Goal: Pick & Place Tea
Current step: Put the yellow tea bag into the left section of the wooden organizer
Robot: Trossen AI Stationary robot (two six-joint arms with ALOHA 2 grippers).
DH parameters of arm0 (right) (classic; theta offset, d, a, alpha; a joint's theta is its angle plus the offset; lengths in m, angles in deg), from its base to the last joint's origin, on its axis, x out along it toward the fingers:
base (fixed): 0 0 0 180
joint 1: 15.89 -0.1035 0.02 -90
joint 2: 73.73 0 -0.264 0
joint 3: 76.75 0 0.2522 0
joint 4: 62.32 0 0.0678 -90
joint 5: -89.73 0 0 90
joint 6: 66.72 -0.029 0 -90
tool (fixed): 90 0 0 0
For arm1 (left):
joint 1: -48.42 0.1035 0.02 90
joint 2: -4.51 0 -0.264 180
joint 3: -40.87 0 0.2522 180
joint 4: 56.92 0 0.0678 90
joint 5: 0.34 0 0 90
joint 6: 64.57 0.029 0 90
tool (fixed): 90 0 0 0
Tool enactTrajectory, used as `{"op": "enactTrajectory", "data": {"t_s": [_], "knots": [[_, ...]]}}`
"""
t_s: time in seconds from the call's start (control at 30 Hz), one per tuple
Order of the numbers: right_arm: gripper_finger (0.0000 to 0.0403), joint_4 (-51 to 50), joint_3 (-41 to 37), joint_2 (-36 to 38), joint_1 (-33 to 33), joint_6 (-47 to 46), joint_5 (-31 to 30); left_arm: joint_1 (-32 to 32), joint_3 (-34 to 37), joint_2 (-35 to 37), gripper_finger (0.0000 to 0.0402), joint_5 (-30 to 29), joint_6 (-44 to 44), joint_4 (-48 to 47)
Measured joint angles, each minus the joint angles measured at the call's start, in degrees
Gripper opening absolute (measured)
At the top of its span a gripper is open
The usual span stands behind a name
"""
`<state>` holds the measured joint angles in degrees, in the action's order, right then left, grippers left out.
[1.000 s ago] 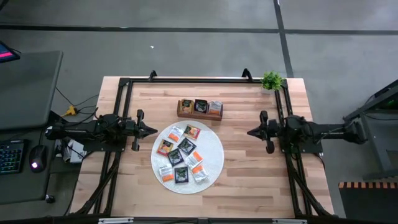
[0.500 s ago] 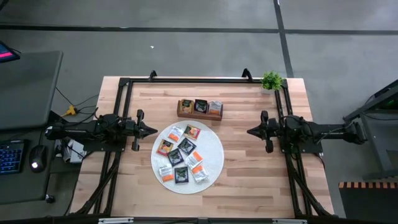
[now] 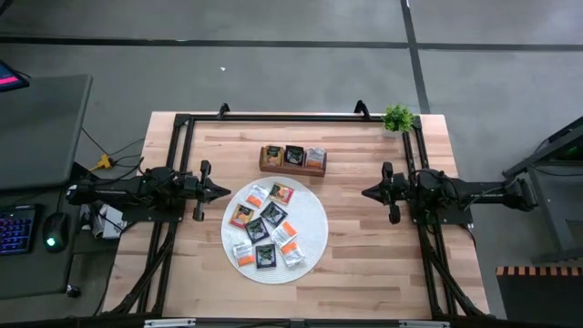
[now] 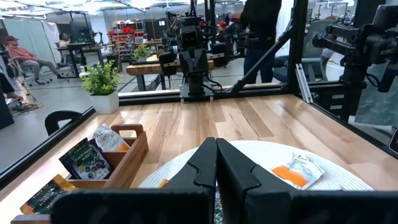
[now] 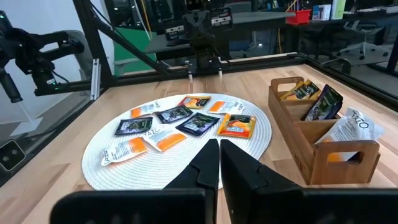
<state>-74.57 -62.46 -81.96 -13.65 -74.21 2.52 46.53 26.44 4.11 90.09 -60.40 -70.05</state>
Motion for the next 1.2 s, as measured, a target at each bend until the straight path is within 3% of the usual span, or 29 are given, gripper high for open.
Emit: {"op": "enactTrajectory", "data": {"t_s": [0.63,1.0,1.2], "knots": [[0.0012,0.0,0.0,0.0,0.0,0.0,0.0,0.0,0.0,0.0,0.0,0.0,-0.1,0.0],[0.0012,0.0,0.0,0.0,0.0,0.0,0.0,0.0,0.0,0.0,0.0,0.3,-23.5,0.0],[0.0012,0.0,0.0,0.0,0.0,0.0,0.0,0.0,0.0,0.0,0.0,0.3,-27.0,0.0]]}}
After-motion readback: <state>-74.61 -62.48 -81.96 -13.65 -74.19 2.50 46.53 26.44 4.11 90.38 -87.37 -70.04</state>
